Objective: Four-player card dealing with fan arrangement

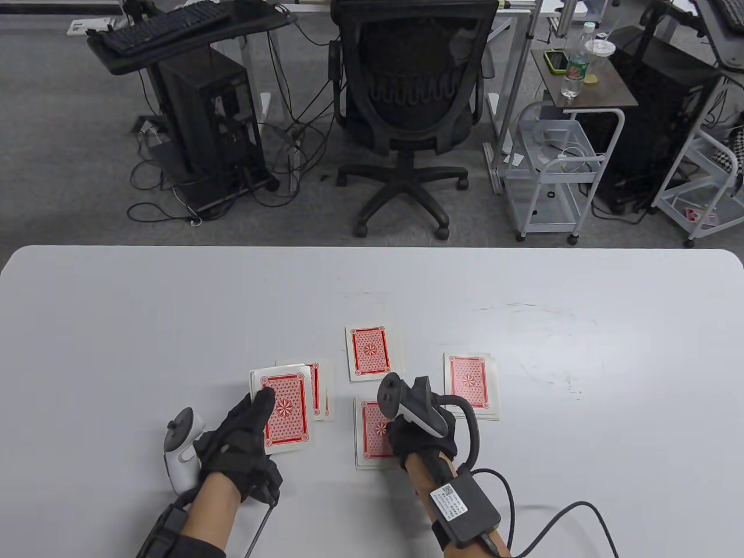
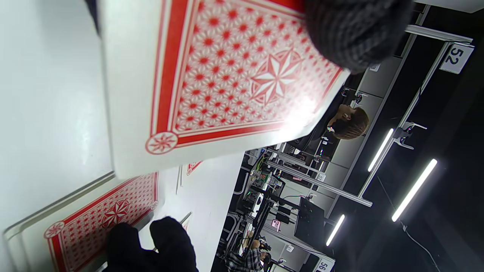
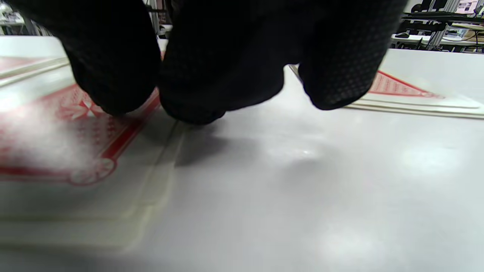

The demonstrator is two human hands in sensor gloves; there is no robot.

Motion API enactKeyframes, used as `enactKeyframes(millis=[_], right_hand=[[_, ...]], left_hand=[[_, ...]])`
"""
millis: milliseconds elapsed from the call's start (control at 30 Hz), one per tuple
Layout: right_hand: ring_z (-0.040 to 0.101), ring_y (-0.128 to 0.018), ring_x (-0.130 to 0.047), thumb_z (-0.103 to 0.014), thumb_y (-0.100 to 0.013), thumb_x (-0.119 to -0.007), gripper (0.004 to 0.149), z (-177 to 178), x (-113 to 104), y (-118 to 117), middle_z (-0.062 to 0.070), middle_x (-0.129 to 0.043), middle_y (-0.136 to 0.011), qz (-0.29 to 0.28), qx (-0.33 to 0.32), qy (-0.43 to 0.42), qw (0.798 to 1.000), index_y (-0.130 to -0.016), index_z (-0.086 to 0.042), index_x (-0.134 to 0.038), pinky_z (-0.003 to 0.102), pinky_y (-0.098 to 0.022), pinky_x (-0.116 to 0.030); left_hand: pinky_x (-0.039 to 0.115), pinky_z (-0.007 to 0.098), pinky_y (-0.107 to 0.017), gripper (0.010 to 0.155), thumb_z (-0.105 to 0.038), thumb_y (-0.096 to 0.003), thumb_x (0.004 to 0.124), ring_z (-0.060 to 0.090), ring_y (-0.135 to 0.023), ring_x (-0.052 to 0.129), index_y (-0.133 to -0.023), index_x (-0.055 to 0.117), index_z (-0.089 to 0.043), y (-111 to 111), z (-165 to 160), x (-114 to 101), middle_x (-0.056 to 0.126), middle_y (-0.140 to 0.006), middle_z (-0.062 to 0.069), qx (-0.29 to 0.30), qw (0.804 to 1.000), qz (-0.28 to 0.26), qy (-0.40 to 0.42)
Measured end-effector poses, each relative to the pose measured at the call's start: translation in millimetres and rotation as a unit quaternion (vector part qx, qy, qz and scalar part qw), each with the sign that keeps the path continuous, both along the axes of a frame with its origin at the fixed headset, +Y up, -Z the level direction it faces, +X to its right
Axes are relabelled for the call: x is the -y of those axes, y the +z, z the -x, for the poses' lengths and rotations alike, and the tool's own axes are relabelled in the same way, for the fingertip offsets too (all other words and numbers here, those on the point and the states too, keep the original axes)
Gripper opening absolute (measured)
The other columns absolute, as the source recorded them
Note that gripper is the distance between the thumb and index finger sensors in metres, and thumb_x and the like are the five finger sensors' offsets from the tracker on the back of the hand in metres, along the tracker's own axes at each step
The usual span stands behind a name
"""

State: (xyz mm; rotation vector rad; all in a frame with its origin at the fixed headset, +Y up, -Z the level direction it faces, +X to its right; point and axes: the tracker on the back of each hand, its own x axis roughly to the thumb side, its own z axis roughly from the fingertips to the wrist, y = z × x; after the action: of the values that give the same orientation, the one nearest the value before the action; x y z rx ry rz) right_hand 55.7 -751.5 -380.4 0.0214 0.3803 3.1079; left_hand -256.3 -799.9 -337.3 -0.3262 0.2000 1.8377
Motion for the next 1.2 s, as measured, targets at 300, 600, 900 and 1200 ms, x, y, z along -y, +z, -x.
enactKeyframes(millis=[300,600,900,1200], right_hand=[[0.023,-0.056,-0.099,-0.05,-0.056,-0.076,0.068,-0.3,-31.5,8.1,0.01,-0.08,-0.085,0.011,-0.047,-0.351,0.935,-0.105,-0.007,-0.058,0.059,-0.055,-0.069],[0.021,-0.055,-0.102,-0.044,-0.048,-0.09,0.059,32.9,-26.2,20.2,0.001,-0.085,-0.075,-0.004,-0.07,-0.421,0.904,-0.094,-0.014,-0.07,0.059,-0.055,-0.071],[0.021,-0.05,-0.109,-0.033,-0.046,-0.091,0.059,21.7,-21.8,7.3,0.001,-0.094,-0.068,0.058,-0.055,-0.514,0.854,-0.094,-0.005,-0.072,0.055,-0.052,-0.076],[0.016,-0.038,-0.101,-0.033,-0.049,-0.089,0.066,34.9,-38.3,-31.8,0.003,-0.089,-0.072,0.043,-0.027,-0.466,0.883,-0.1,-0.002,-0.061,0.053,-0.047,-0.076]], left_hand=[[0.09,0.045,-0.049,0.048,-0.052,-0.0489,0.08,0.025,-0.072,0.103,-0.093,0.074,-0.034,3.1,-17.0,-4.7,0.092,-0.088,-0.009,0.018,1.0,-0.008,0.004],[0.091,0.044,-0.048,0.048,-0.052,-0.0483,0.082,0.023,-0.071,0.104,-0.092,0.076,-0.034,8.4,-36.2,-7.1,0.093,-0.086,-0.01,0.049,0.999,-0.011,-0.004],[0.092,0.044,-0.047,0.048,-0.051,-0.049,0.08,0.024,-0.072,0.104,-0.094,0.075,-0.033,6.8,-28.3,-9.7,0.092,-0.088,-0.008,0.069,0.997,0.007,0.024],[0.091,0.043,-0.049,0.048,-0.052,-0.05,0.079,0.024,-0.073,0.103,-0.094,0.073,-0.034,1.5,41.4,-13.2,0.091,-0.089,-0.01,-0.061,0.998,0.01,0.026]])
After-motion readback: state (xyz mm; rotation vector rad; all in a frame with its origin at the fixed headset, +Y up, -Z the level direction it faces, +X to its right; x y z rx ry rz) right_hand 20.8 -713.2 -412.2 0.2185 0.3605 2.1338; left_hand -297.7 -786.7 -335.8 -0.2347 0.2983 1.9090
